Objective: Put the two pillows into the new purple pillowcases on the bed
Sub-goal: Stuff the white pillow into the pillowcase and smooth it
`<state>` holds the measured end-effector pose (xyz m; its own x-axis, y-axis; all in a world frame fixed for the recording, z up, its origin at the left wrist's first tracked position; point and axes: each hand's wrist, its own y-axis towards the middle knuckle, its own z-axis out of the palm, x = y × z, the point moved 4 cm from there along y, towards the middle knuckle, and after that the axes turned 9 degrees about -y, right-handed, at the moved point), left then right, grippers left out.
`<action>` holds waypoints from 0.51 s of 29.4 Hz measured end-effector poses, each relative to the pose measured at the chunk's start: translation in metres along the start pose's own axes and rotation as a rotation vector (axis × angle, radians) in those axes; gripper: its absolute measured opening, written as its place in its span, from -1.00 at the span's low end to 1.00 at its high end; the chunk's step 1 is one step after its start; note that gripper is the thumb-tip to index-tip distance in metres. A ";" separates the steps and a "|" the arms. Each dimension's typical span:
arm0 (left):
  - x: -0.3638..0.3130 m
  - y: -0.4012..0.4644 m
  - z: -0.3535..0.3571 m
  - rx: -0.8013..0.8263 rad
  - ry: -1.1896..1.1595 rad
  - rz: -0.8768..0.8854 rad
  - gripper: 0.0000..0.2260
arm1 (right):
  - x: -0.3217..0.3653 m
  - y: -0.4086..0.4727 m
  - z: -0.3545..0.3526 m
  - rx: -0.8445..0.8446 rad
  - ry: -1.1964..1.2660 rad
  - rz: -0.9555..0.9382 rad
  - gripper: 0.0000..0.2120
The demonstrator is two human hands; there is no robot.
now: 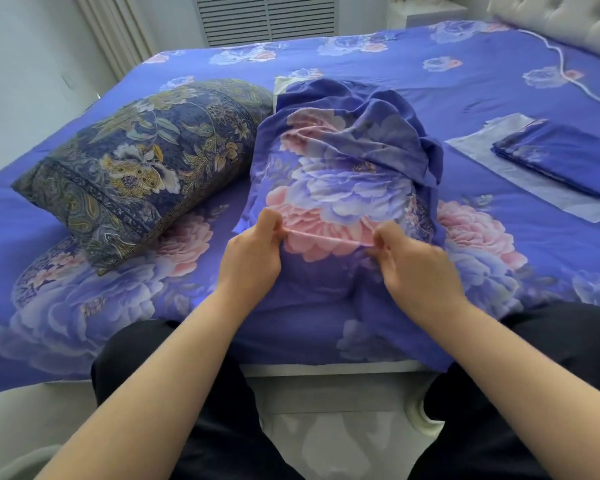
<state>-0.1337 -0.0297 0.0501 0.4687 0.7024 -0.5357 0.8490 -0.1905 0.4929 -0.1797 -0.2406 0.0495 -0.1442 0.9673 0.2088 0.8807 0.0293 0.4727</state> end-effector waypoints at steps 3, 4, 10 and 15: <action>0.007 0.025 0.006 0.180 0.151 0.007 -0.87 | -0.019 0.026 0.006 0.133 -0.010 0.052 -0.78; 0.009 0.032 0.006 0.209 0.195 0.029 -0.79 | -0.023 0.032 0.008 0.164 -0.021 0.045 -0.74; 0.044 0.030 0.000 0.497 0.230 0.014 -0.74 | -0.045 0.034 0.021 0.420 0.152 0.015 -0.69; 0.057 0.023 -0.009 0.167 0.110 -0.137 -0.87 | -0.051 0.027 0.018 0.567 0.081 -0.015 -0.73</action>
<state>-0.0897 0.0118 0.0373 0.3244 0.7984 -0.5073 0.9358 -0.1925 0.2955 -0.1402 -0.2841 0.0362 -0.1733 0.9438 0.2813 0.9793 0.1955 -0.0526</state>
